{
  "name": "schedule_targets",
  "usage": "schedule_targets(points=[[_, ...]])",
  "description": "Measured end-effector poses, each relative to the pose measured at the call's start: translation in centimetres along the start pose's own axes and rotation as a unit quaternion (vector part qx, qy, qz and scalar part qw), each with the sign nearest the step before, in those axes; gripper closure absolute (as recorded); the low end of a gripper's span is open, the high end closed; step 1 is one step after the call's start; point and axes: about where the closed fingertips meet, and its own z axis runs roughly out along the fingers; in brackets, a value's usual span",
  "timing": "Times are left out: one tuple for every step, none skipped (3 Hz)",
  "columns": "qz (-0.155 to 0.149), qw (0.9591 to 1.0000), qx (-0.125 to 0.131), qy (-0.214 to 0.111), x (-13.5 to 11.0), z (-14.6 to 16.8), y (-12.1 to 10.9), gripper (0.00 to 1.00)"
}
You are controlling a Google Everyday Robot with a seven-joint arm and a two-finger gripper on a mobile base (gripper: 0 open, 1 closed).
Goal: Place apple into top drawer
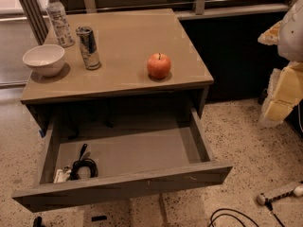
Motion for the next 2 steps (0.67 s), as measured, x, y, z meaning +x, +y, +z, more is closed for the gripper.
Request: schedule_targets(points=[[0.000,1.0000,0.000,0.000,0.0,0.0,0.0,0.00],[-0.001,0.9996,0.015,-0.026,-1.6,0.9,-2.4,0.00]])
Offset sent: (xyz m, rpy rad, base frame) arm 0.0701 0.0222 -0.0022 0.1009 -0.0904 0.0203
